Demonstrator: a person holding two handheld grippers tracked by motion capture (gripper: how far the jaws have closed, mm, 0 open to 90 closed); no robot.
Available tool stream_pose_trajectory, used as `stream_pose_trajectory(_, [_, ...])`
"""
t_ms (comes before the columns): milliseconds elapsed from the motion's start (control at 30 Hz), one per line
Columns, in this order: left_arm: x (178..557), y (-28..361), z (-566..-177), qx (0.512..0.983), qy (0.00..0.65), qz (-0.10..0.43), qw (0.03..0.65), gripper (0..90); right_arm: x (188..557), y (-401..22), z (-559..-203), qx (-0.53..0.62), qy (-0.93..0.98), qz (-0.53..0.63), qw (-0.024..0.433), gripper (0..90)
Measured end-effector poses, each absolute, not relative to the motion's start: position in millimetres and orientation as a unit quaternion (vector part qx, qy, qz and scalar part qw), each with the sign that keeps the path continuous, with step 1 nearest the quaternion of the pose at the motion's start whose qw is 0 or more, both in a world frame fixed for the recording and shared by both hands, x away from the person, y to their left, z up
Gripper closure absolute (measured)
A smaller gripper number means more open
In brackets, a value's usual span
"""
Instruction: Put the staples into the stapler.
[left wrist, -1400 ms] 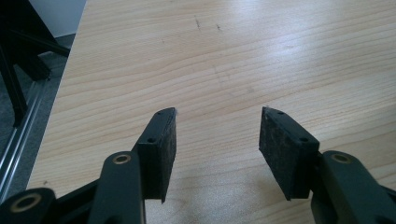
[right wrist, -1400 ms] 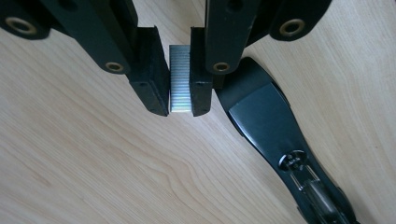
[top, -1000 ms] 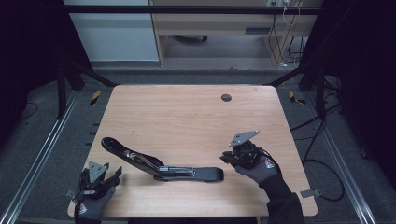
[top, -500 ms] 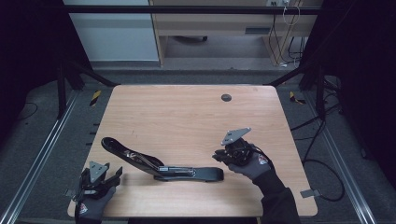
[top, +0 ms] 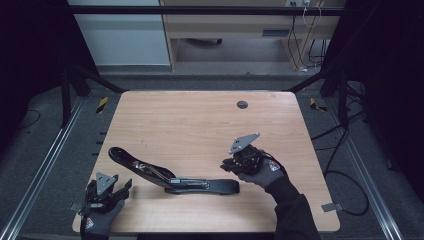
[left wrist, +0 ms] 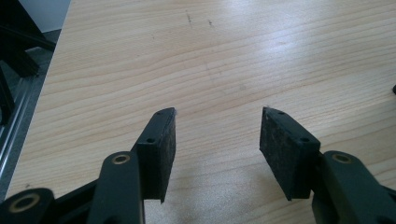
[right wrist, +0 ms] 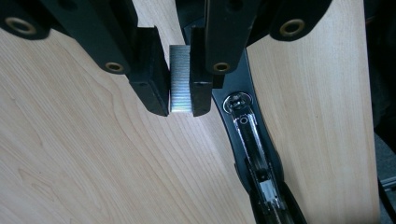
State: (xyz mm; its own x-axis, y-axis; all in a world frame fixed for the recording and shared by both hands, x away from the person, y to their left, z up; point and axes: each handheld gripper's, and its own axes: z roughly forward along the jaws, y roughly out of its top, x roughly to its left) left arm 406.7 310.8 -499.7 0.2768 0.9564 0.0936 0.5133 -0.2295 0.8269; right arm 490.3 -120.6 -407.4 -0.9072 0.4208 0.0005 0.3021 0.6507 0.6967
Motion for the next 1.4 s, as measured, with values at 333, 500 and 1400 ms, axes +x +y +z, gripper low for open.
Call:
stream_pose_trajectory(333, [406,309,-499,0.719,0.511,0.316,0.349,45.2,493,-103,-406,0.171,0.912,0.366,0.070,78.4])
stream_pose_trajectory(500, [406,309,-500,0.720,0.511,0.315,0.349,45.2,495,-94,-409,0.159,0.915,0.365,0.061,78.3])
stream_pose_trajectory(1400, [407,309,-500,0.721,0.510,0.312,0.349,45.1,500,-55,-413,0.095,0.933,0.346,0.029,78.4])
